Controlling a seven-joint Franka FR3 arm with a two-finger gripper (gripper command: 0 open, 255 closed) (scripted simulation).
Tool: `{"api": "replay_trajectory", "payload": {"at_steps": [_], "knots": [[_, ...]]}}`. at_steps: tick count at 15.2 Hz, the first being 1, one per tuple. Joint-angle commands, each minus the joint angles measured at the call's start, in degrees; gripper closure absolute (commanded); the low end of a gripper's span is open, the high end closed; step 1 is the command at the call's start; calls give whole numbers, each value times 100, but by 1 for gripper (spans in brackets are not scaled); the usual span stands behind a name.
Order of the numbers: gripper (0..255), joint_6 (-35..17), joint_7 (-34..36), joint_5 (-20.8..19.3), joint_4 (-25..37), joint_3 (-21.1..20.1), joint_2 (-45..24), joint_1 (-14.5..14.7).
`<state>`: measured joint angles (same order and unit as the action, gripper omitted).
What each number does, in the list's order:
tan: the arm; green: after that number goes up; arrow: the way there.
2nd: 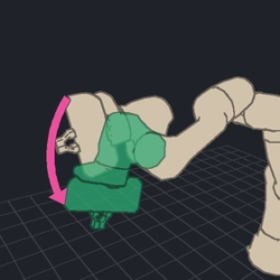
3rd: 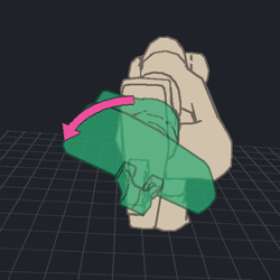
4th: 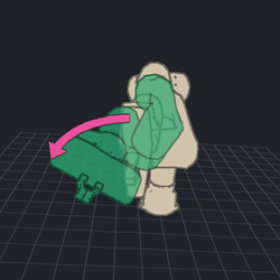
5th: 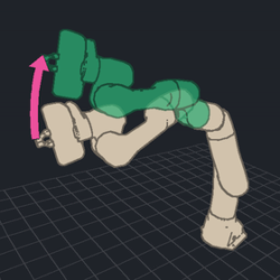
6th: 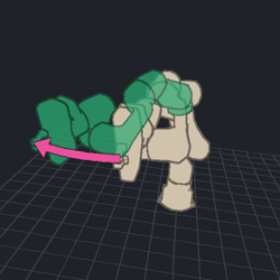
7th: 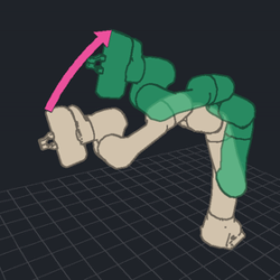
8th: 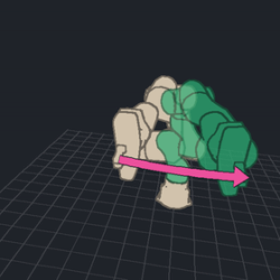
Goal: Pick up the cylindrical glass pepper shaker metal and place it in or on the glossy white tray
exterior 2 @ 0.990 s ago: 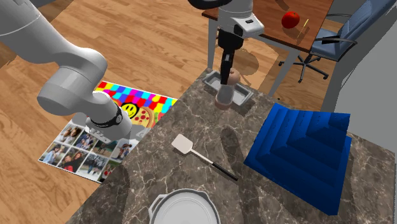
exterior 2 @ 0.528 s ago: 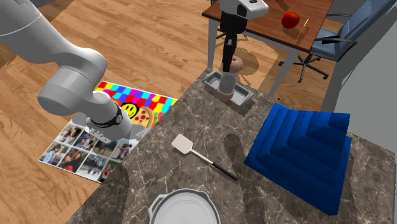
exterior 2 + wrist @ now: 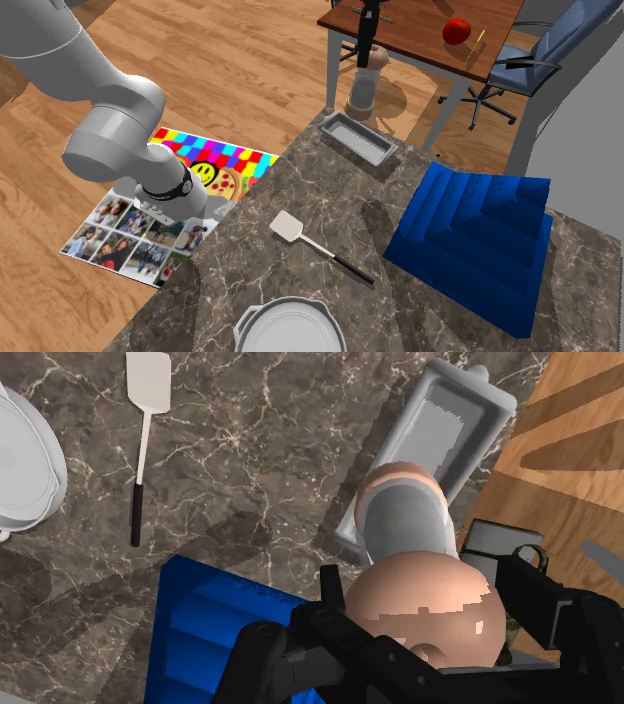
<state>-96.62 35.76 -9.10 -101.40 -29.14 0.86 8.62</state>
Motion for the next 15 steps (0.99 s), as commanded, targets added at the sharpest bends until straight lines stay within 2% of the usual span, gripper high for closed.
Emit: {"api": "replay_trajectory", "payload": {"at_steps": [1,15], "knots": [[255,416,414,-195,735,-226,-459,216],[255,-642,573,-234,-321,-189,-475,201]]}}
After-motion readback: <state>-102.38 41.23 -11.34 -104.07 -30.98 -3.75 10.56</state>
